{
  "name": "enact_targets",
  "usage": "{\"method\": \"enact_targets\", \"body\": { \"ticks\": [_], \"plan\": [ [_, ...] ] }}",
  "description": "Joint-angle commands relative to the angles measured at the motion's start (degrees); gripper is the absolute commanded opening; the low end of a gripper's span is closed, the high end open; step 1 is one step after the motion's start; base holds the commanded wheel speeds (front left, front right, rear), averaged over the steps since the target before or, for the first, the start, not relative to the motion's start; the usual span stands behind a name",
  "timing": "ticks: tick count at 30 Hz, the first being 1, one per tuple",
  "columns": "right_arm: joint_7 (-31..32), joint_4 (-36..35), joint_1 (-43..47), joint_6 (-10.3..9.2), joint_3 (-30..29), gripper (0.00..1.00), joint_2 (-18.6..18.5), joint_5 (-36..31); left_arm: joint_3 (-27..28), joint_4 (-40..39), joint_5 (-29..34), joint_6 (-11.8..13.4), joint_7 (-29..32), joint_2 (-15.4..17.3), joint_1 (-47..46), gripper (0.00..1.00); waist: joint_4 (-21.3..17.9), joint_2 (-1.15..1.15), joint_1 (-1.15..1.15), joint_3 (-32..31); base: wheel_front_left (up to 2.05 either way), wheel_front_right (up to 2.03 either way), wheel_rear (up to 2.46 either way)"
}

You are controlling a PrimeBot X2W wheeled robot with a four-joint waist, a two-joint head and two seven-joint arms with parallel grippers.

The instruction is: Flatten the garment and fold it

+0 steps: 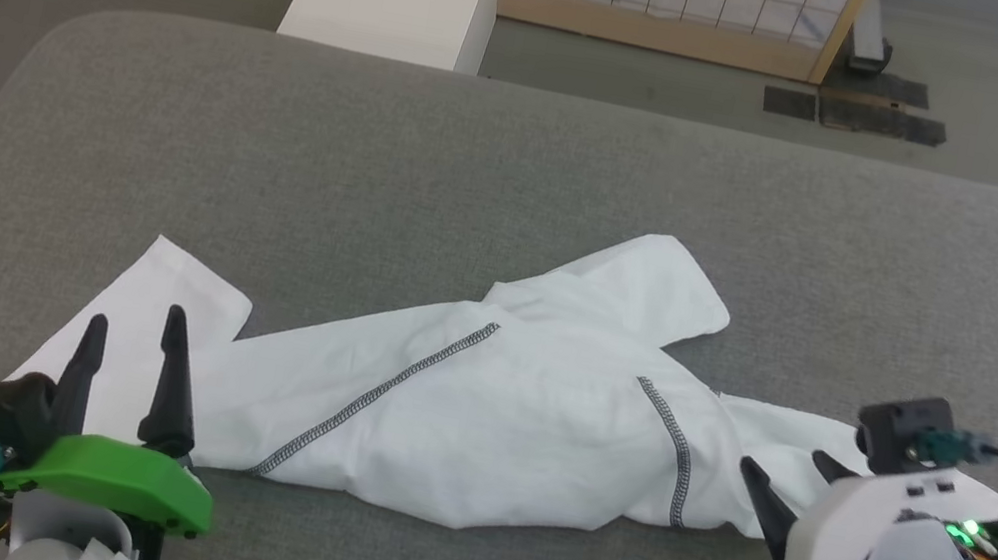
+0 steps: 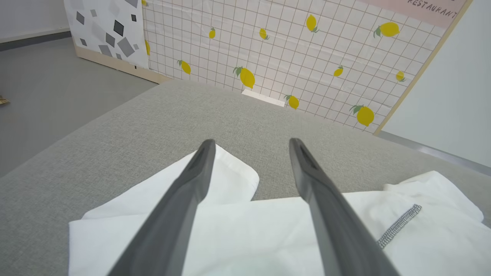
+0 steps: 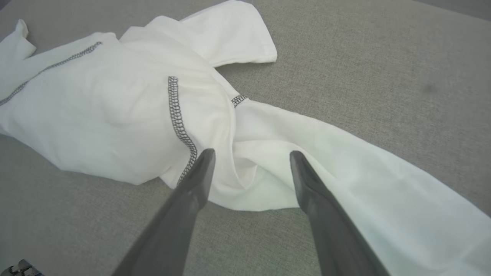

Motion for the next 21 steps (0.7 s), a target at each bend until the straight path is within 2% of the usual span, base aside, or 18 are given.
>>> {"method": "enact_targets", "body": {
  "ticks": [1,5,11,12,13,21],
  "plan": [
    [1.1,0.3,-1.8,-0.08,1.1,1.00,-0.3,-0.2,-0.3,0.5,0.7,-0.5,-0.5,-0.5,-1.1,1.00,0.4,0.51,0.00,1.4,0.00,0.00,0.00],
    [4.2,2.3,-4.4,-0.08,4.7,1.00,-2.0,0.1,-1.0,1.7,0.9,-0.9,-1.0,-1.6,-2.5,1.00,1.2,0.51,0.00,2.8,0.00,0.00,0.00],
    [4.6,4.9,-6.2,-0.08,8.6,1.00,-3.5,1.5,-1.6,3.2,1.0,-1.5,-1.4,-2.7,-4.0,1.00,2.2,0.51,0.00,4.0,0.00,0.00,0.00],
    [4.5,5.1,-6.3,-0.08,8.7,0.31,-3.5,1.9,-1.6,3.4,1.0,-1.6,-1.4,-2.8,-4.1,1.00,2.2,0.51,0.00,4.1,0.00,0.00,0.00],
    [4.2,5.2,-6.5,-0.08,8.9,0.02,-3.6,2.2,-1.6,3.6,1.0,-1.7,-1.5,-2.9,-4.3,1.00,2.3,0.51,0.00,4.2,0.00,0.00,0.00],
    [1.4,3.8,-8.3,-0.08,7.5,0.00,-4.9,3.8,-1.3,4.8,0.8,-2.4,-1.8,-3.1,-4.6,1.00,1.6,0.51,0.00,3.4,0.00,0.00,0.00]
  ]
}}
